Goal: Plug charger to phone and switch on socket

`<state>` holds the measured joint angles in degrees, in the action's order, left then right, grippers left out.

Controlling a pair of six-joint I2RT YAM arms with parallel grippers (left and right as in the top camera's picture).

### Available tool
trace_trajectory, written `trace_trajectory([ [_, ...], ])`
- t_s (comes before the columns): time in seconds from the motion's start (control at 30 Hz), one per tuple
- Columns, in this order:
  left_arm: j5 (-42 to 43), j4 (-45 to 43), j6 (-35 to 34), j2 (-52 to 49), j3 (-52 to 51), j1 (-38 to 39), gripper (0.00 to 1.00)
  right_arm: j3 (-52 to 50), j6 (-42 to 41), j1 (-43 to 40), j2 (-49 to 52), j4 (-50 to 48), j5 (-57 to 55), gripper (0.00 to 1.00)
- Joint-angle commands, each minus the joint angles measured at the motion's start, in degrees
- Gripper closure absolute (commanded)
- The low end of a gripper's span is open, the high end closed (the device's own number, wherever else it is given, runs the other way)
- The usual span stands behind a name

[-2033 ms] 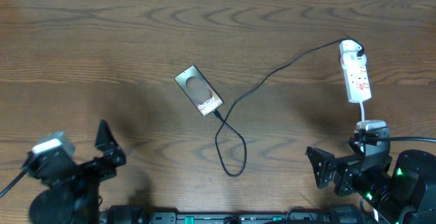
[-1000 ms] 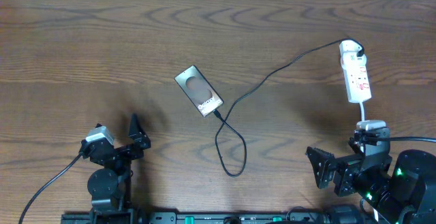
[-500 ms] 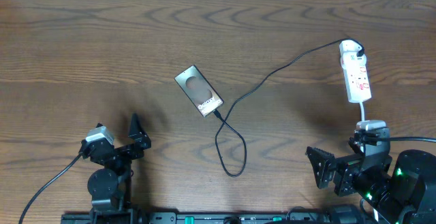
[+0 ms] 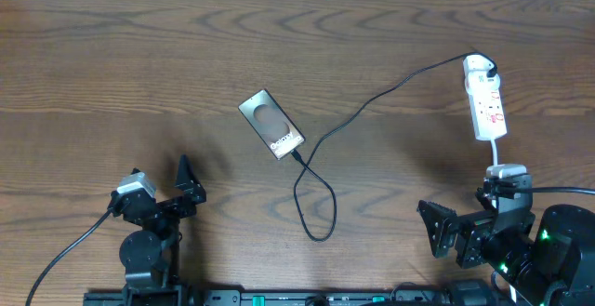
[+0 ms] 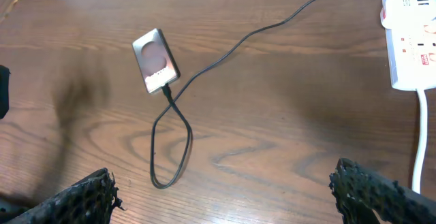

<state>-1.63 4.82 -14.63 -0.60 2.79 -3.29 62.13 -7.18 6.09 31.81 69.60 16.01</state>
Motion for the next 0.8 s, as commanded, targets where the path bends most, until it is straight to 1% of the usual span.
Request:
trace_trajectory([
  [0.0, 0.1, 0.6, 0.0, 0.4, -1.9, -0.2, 0.02, 0.1, -0.5, 0.3, -0.2, 0.1, -0.2, 0.01],
  [0.2, 0.1, 0.6, 0.0, 0.4, -1.9, -0.2, 0.02, 0.1, -0.4, 0.3, -0.2, 0.8, -1.2, 0.01],
  [0.33, 0.1, 0.6, 0.0, 0.4, -1.9, -0.2, 0.02, 0.0, -0.4, 0.3, -0.2, 1.9, -6.5, 0.01],
  [0.43, 0.1, 0.6, 0.0, 0.4, -1.9, -0.2, 0.02, -1.7, 1.0, 0.3, -0.2, 0.2, -9.0, 0.01],
  [0.5, 0.1, 0.6, 0.0, 0.4, -1.9, -0.2, 0.02, -5.9, 4.0, 0.3, -1.2, -5.5, -9.0, 0.01],
  [0.63, 0.1, 0.6, 0.0, 0.4, -1.9, -0.2, 0.02, -16.8, 4.2, 0.2, -6.8, -18.6, -8.1, 0.01],
  [0.73, 0.1, 0.6, 0.0, 0.4, -1.9, -0.2, 0.02, -27.2, 4.2, 0.2, -12.6, -31.7, -4.2, 0.01],
  [0.77, 0.1, 0.6, 0.0, 0.4, -1.9, -0.2, 0.02, -33.1, 4.0, 0.2, -15.6, -39.9, -2.2, 0.01],
])
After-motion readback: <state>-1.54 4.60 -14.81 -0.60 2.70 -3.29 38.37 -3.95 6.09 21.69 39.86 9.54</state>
